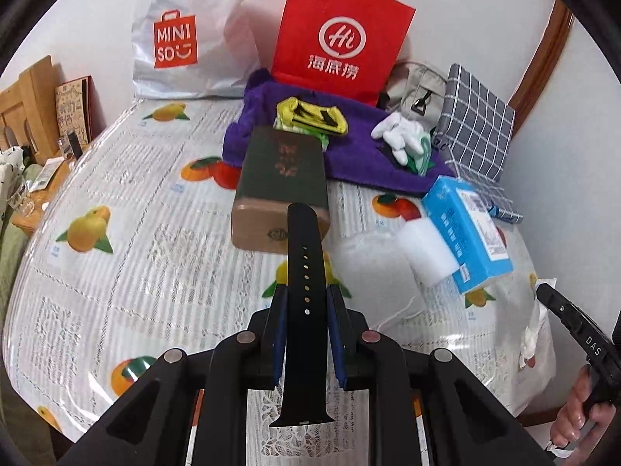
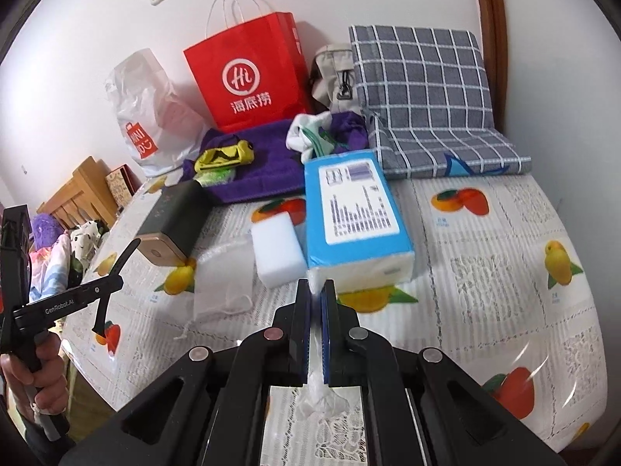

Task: Organize soft objects
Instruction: 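Lift and carry the black strap and white tissue toward the purple towel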

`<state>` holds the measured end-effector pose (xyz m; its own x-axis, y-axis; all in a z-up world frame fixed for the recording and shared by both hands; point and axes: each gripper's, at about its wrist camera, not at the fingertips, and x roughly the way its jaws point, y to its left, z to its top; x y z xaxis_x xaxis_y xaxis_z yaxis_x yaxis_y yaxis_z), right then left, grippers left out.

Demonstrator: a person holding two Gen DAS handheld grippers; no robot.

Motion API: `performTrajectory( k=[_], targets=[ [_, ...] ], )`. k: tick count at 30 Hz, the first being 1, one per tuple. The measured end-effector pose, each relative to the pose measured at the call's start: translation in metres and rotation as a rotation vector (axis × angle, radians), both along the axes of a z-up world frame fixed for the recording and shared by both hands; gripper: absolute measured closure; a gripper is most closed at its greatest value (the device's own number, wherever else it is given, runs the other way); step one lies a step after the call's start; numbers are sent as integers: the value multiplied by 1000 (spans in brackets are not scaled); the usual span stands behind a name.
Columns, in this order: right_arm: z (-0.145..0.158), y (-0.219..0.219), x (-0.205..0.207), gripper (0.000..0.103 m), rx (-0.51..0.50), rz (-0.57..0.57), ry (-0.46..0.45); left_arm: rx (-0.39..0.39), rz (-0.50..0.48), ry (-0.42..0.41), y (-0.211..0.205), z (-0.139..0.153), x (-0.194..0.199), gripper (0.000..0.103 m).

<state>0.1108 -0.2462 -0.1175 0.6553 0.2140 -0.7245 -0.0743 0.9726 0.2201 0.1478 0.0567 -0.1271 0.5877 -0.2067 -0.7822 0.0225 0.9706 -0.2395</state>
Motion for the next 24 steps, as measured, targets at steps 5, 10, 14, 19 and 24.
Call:
performTrajectory(
  k=[5,10,14,19,24],
  targets=[
    [19,4,7,98,-8,8,-26,-4,-2,-20,0,15,6,85],
    [32,7,17,98,-15,16,-45,2,-9,-37,-3,28,16,84],
    [42,10,26,98,-26,25,-61,2,-10,-47,-5,37,25,84],
    [50,13,38,98,-28,29,-74,13,-19,-58,-7,49,38,84],
    [54,15,55,98,-14,30,-78,20,-18,-68,-11,60,52,84]
  ],
)
